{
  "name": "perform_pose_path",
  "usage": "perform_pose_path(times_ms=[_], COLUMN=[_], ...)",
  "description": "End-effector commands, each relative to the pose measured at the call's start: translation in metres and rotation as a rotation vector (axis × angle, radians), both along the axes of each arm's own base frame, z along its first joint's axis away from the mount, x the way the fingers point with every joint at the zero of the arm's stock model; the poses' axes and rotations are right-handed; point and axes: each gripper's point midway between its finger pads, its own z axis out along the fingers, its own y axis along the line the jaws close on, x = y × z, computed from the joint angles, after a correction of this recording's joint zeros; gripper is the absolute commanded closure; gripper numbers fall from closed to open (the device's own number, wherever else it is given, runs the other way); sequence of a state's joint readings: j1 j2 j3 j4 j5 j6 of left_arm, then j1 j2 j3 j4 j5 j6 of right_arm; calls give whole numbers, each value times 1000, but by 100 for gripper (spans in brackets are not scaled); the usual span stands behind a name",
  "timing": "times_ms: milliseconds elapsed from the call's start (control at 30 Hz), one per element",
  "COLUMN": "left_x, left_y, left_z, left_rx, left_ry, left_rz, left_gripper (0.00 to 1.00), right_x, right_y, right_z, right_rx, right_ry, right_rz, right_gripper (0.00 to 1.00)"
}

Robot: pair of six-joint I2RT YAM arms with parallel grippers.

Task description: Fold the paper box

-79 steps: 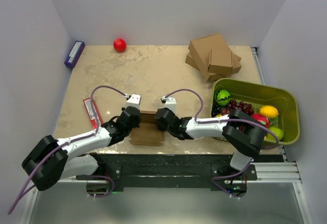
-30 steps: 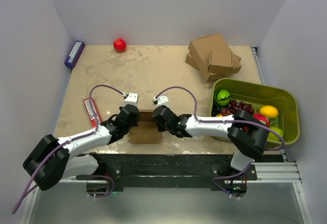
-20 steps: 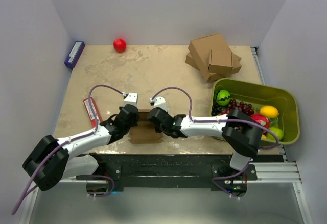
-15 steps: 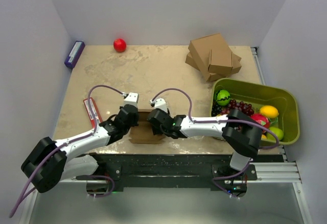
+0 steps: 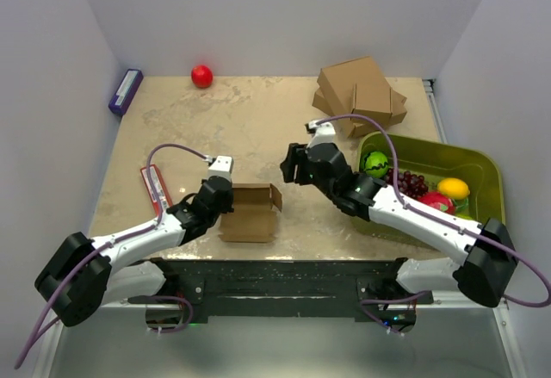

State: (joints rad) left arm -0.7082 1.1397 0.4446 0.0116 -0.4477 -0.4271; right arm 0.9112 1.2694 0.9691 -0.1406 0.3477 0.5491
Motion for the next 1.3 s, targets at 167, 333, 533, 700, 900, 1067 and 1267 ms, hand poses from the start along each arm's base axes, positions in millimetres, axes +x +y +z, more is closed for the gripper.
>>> perform_pose_path(times_ms=[167, 333, 533, 700, 900, 1067, 1267], left_x=[4, 5, 5, 4, 4, 4, 4], left_y=[-4, -5, -5, -5, -5, -6, -7], left_z=[10, 10, 11, 10, 9, 9, 12], left_rx=[-46, -48, -49, -47, -48, -50, -58], left_ry=[-42, -42, -43, -40, -37, -38, -47], left_rz=[10, 11, 10, 7, 6, 1, -11], left_gripper=[100, 100, 100, 100, 100, 100, 100], right_x=[-3, -13, -13, -12, -17, -18, -21], right_y=[-25, -4, 8, 24, 34, 34, 39], right_z=[-100, -108, -110, -105, -103, -105, -107], right_rx=[-120, -57, -32, 14, 48, 40, 42], right_ry=[141, 138, 103, 70, 62, 51, 39], right_rz=[23, 145, 207, 266, 322, 343, 388], right_gripper=[52, 55, 56, 56, 56, 55, 53])
